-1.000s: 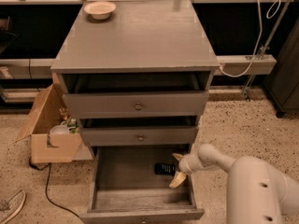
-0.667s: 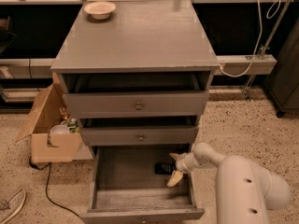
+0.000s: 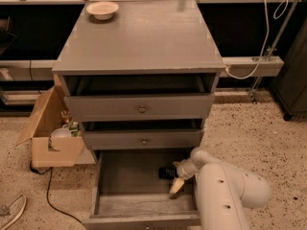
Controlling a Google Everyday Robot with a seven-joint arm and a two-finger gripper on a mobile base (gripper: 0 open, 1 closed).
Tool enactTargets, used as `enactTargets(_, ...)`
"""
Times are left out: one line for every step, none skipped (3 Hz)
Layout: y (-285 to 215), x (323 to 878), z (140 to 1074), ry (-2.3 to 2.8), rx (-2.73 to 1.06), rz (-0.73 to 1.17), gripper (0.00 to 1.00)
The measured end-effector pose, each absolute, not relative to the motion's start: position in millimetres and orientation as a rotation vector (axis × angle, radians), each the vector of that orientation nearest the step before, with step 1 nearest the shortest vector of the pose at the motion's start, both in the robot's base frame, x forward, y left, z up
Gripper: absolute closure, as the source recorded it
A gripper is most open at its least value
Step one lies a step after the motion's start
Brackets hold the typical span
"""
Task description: Pick rxbar blueberry from bottom drawer and place on counter
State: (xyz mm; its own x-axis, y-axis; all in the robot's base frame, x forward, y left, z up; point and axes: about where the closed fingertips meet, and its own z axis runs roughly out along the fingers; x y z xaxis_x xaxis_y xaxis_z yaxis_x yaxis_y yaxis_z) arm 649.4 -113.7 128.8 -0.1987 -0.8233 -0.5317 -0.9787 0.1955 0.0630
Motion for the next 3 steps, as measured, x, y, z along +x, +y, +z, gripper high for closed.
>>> enactTargets(-111.5,648.4,104.5,2.157,-1.711,0.540,0.03)
enactTargets(-112.6,648.5,100.5,2.170,-1.710,0.534,0.34)
enactTargets(-114.3,649.3,107.9,2.170,-1.704,0.522,0.65)
